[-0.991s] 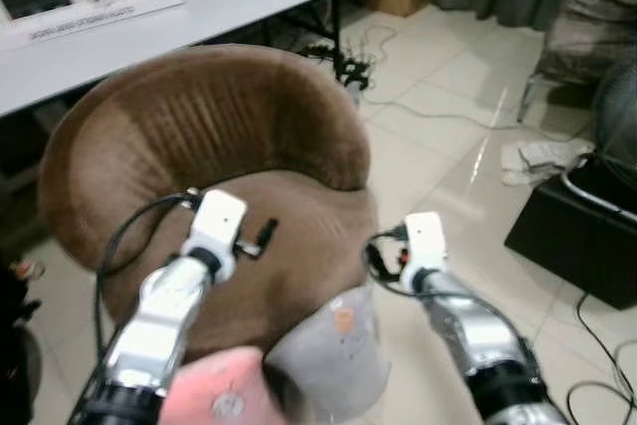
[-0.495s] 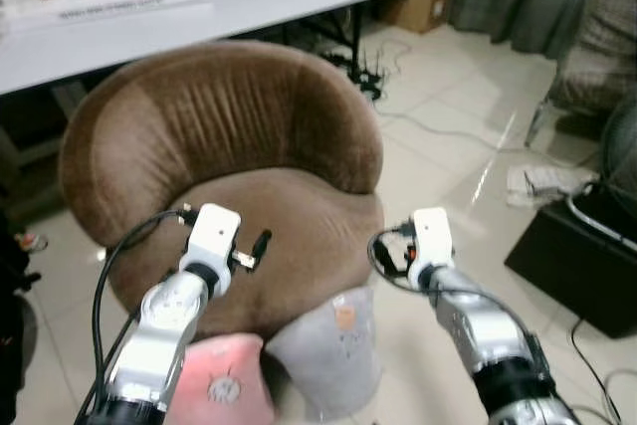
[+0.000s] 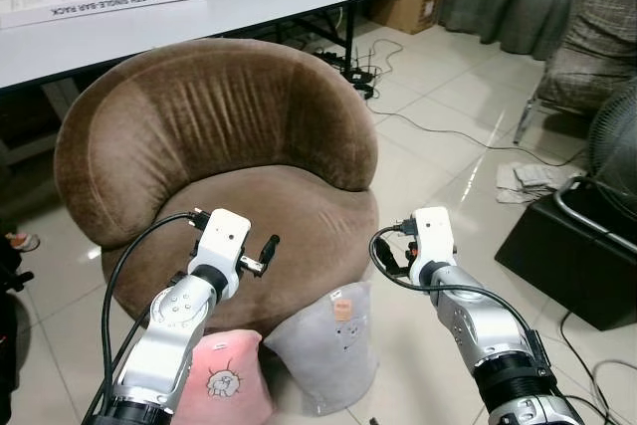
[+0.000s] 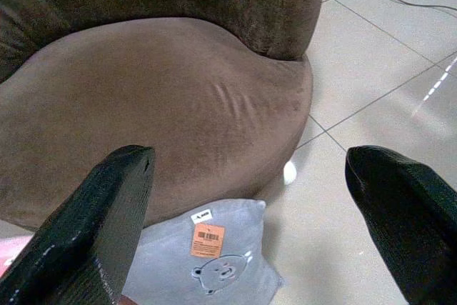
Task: Move the pillow to the sofa from floor
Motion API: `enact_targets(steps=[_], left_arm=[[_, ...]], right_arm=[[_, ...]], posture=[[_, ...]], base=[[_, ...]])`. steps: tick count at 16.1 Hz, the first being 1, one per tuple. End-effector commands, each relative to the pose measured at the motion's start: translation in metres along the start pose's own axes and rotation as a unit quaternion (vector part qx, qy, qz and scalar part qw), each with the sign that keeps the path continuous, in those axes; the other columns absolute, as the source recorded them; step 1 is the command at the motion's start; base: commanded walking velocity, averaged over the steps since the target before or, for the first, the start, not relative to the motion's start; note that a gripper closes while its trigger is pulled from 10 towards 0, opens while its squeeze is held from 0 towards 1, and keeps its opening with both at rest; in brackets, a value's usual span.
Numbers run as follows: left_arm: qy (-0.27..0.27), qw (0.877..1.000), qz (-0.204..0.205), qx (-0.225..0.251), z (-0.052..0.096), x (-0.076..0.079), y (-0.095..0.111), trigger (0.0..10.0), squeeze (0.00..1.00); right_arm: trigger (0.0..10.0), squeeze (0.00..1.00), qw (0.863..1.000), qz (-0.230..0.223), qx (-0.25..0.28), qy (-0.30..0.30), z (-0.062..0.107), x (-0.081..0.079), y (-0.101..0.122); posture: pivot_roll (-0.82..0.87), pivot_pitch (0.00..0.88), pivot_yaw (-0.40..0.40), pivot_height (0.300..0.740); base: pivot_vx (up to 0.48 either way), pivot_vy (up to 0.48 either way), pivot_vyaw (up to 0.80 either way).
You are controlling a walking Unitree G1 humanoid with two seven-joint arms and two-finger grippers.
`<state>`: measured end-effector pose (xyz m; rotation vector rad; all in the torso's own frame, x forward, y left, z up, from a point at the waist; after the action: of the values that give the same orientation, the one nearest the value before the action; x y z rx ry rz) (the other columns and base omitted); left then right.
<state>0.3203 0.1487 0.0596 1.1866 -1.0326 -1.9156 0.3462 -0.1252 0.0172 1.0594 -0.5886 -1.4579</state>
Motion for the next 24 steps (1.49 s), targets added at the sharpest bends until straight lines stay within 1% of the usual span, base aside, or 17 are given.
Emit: enact_targets(steps=[1, 5, 7, 9, 17, 22, 24], left_arm=[[-0.003, 1.000, -0.011, 0.006, 0.0006, 0.0014, 0.0031, 10.0, 0.00], [-0.004, 1.000, -0.014, 0.006, 0.0000, 0.0016, 0.0029, 10.0, 0.00], [-0.005, 1.000, -0.017, 0.006, -0.0003, 0.0019, 0.0033, 10.0, 0.00], [-0.005, 1.000, -0.018, 0.005, -0.0004, 0.0010, 0.0033, 10.0, 0.00], [-0.007, 1.000, -0.019, 0.005, -0.0020, 0.0017, 0.0037, 10.0, 0.00], [-0.001, 1.000, -0.021, 0.005, -0.0020, 0.0004, 0.0038, 10.0, 0.00], [0.005, 1.000, -0.014, 0.005, -0.0013, -0.0011, 0.0029, 10.0, 0.00]], right_arm=[[10.0, 0.00, 1.000, -0.006, -0.001, -0.008, 0.0012, 0.0036, -0.0001], [10.0, 0.00, 1.000, -0.007, -0.002, -0.007, 0.0004, 0.0023, 0.0000], [10.0, 0.00, 1.000, -0.008, -0.002, -0.007, 0.0005, 0.0020, 0.0000], [10.0, 0.00, 1.000, -0.009, -0.002, -0.007, 0.0005, 0.0014, 0.0000], [10.0, 0.00, 1.000, -0.008, -0.002, -0.013, 0.0013, 0.0039, 0.0003], [10.0, 0.00, 1.000, -0.004, -0.004, -0.013, 0.0007, 0.0037, 0.0005], [10.0, 0.00, 1.000, -0.002, -0.004, -0.012, 0.0006, 0.0034, 0.0009]], posture=[[0.11, 0.000, -0.007, 0.740], [0.11, 0.000, -0.005, 0.740], [0.11, 0.000, -0.004, 0.732], [0.10, 0.000, 0.001, 0.717], [0.10, 0.000, 0.002, 0.633], [0.10, 0.000, 0.002, 0.633], [0.10, 0.000, -0.006, 0.633]], base=[[0.000, 0.000, 0.00], [0.000, 0.000, 0.00], [0.000, 0.000, 0.00], [0.000, 0.000, 0.00], [0.000, 0.000, 0.00], [0.000, 0.000, 0.00], [0.000, 0.000, 0.00]])
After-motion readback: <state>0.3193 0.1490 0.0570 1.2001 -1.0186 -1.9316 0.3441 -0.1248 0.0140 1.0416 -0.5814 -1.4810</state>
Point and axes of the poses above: a point about 5 cm out from each wrist's last joint towards the gripper, its own z axis pointing back from the gripper into the wrist, its own y axis along the axis of the wrist's last joint, x = y × z, the point moved 5 cm from there along -z, pointing out of the wrist towards the gripper, and after that the axes turned 13 degrees about -z, right-handed, at the moved point
